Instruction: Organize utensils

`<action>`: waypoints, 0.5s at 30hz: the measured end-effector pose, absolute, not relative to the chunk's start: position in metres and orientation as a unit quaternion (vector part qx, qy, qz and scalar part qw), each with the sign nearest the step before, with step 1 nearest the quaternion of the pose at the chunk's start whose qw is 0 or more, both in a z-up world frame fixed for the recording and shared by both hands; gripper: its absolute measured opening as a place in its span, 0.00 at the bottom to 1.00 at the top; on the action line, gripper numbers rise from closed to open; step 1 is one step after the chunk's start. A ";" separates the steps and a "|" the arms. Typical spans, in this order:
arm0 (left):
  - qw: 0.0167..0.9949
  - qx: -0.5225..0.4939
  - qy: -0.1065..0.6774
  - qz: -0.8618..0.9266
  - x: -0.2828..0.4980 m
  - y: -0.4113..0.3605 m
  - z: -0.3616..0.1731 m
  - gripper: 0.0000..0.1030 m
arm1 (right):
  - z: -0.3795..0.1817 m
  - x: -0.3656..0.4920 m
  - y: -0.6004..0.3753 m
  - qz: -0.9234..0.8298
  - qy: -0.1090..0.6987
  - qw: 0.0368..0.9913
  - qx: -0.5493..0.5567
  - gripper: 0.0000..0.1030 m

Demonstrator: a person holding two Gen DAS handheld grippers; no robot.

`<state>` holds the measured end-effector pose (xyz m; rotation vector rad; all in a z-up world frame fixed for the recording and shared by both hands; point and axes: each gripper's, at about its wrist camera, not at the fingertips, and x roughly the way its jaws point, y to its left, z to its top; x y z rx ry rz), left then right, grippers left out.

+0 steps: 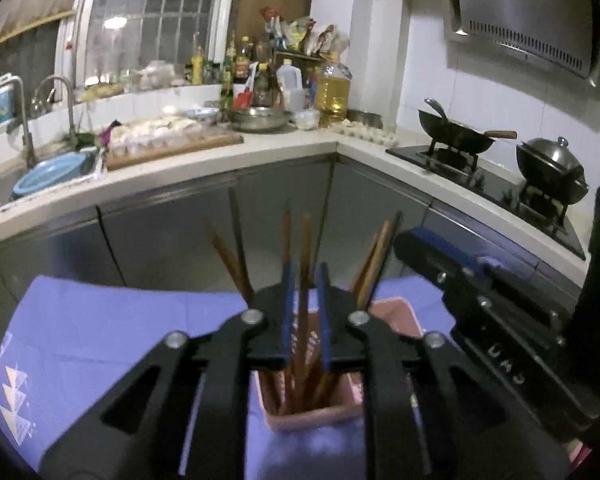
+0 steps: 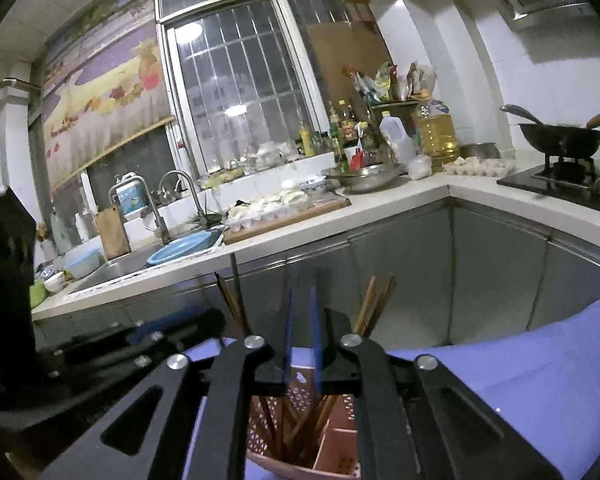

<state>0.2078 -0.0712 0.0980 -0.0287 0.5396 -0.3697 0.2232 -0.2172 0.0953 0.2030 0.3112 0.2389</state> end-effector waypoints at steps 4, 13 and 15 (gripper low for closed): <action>0.951 -0.028 0.249 -0.179 0.185 -0.063 0.112 0.24 | 0.113 0.189 -0.216 0.115 0.116 0.982 0.093 0.39; 0.953 -0.053 0.206 -0.216 0.067 -0.028 0.113 0.43 | 0.103 0.086 -0.222 0.141 0.124 0.970 0.157 0.50; 0.951 -0.058 0.219 -0.208 0.046 -0.020 0.098 0.43 | 0.079 0.064 -0.221 0.142 0.155 0.962 0.172 0.51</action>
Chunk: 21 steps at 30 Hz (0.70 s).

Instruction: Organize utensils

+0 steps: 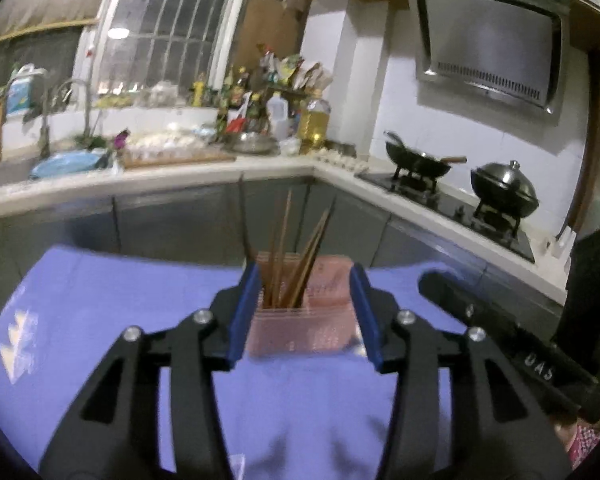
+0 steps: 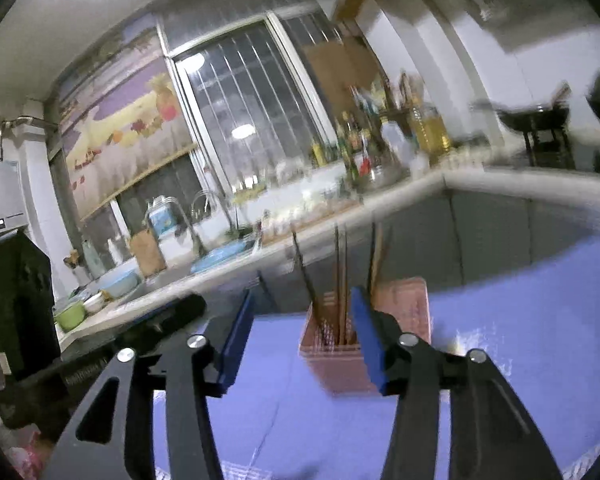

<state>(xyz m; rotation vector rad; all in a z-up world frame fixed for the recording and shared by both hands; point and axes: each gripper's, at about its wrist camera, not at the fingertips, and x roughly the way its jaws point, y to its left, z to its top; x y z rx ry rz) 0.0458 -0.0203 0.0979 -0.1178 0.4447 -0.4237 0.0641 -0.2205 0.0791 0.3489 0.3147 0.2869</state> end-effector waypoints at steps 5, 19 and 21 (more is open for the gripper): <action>0.951 -0.058 0.249 -0.172 0.003 -0.001 0.055 0.48 | 0.036 0.024 -0.211 0.129 0.217 0.952 0.173 0.53; 0.953 -0.017 0.279 -0.116 -0.066 0.012 0.035 0.60 | 0.027 -0.047 -0.197 0.120 0.260 0.940 0.186 0.65; 0.957 -0.016 0.267 -0.108 -0.073 0.012 0.043 0.74 | 0.029 -0.054 -0.194 0.119 0.260 0.940 0.188 0.71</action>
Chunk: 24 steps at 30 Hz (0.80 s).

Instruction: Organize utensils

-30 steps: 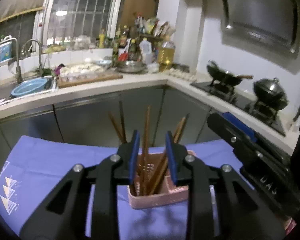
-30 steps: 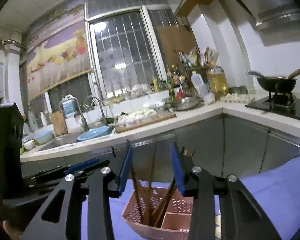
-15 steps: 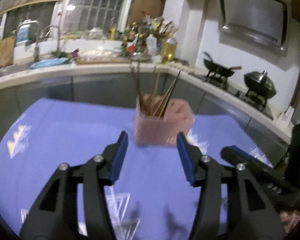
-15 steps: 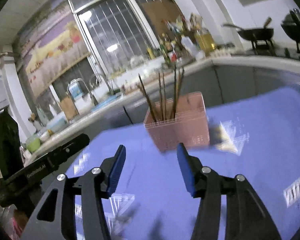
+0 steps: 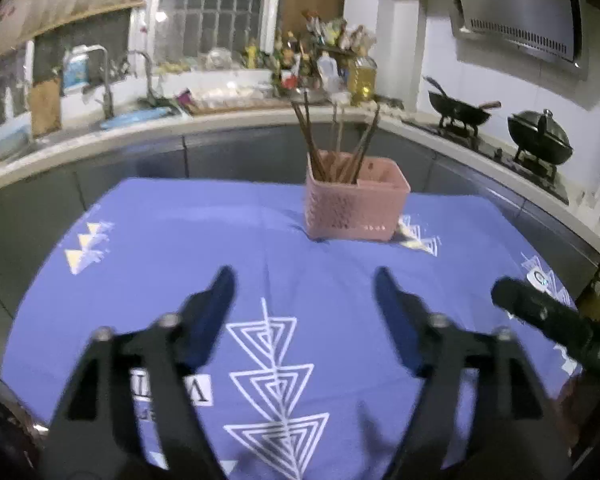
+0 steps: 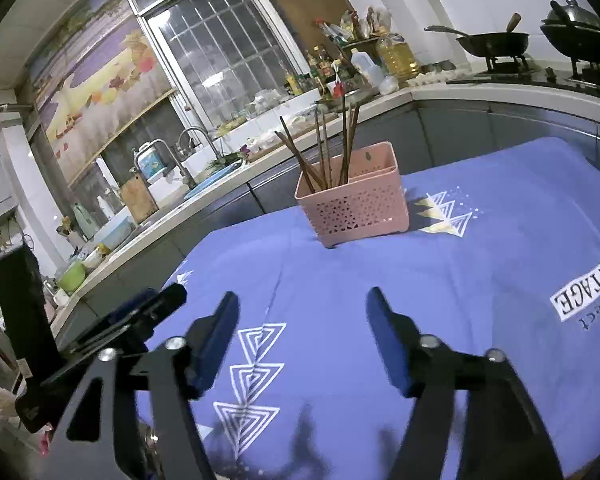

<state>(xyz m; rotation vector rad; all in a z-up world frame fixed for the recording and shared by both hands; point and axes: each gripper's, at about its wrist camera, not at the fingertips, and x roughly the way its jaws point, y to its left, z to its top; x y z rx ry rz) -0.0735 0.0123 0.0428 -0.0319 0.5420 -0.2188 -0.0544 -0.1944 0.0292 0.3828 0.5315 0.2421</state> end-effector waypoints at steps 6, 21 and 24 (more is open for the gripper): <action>0.957 -0.004 0.266 -0.116 -0.082 0.012 0.056 0.89 | 0.036 -0.074 -0.196 0.110 0.238 0.949 0.178 0.75; 0.953 0.018 0.286 -0.096 -0.076 -0.003 0.057 0.94 | 0.025 -0.073 -0.218 0.108 0.255 0.941 0.193 0.75; 0.956 0.021 0.278 -0.091 -0.076 -0.003 0.059 0.94 | 0.024 -0.070 -0.220 0.110 0.257 0.941 0.193 0.75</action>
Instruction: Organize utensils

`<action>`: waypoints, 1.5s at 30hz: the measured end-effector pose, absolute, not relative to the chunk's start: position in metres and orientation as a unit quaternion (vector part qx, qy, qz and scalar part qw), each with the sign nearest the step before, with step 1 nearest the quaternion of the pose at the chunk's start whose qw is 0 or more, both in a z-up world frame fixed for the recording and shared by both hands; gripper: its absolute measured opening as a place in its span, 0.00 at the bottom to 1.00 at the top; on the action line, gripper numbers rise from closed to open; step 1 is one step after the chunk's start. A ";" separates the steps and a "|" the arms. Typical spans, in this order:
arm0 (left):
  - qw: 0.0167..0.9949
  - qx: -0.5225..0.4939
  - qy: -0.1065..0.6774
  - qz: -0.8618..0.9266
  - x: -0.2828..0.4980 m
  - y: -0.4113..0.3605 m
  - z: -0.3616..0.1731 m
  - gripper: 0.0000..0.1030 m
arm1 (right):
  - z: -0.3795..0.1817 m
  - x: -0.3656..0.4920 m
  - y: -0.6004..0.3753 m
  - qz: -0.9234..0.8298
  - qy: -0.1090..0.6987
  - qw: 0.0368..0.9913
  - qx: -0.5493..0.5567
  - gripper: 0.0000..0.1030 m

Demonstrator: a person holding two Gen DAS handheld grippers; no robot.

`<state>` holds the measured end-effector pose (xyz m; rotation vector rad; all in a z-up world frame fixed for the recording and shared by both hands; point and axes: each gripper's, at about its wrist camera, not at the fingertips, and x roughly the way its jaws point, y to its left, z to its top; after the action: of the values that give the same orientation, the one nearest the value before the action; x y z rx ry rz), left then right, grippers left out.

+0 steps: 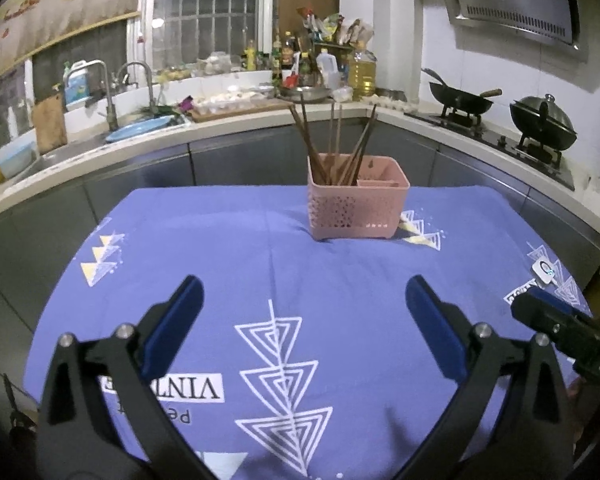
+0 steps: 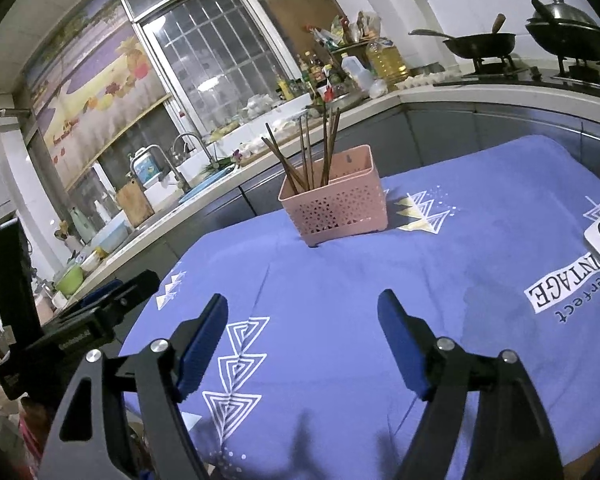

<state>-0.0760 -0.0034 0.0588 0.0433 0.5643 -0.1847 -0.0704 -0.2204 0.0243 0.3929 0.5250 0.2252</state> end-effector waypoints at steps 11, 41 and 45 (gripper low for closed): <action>0.962 0.016 0.270 -0.050 -0.057 0.007 0.063 0.94 | 0.031 -0.045 -0.227 0.127 0.274 0.936 0.181 0.75; 0.955 0.017 0.287 -0.074 -0.043 -0.004 0.063 0.94 | 0.048 -0.032 -0.220 0.125 0.262 0.943 0.163 0.75; 0.959 0.020 0.274 -0.073 -0.046 -0.006 0.065 0.94 | 0.047 -0.032 -0.223 0.125 0.262 0.942 0.169 0.75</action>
<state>-0.0462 -0.0055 0.0647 0.0407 0.5548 -0.1490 -0.0315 -0.2230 0.0468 0.3445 0.5350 0.2543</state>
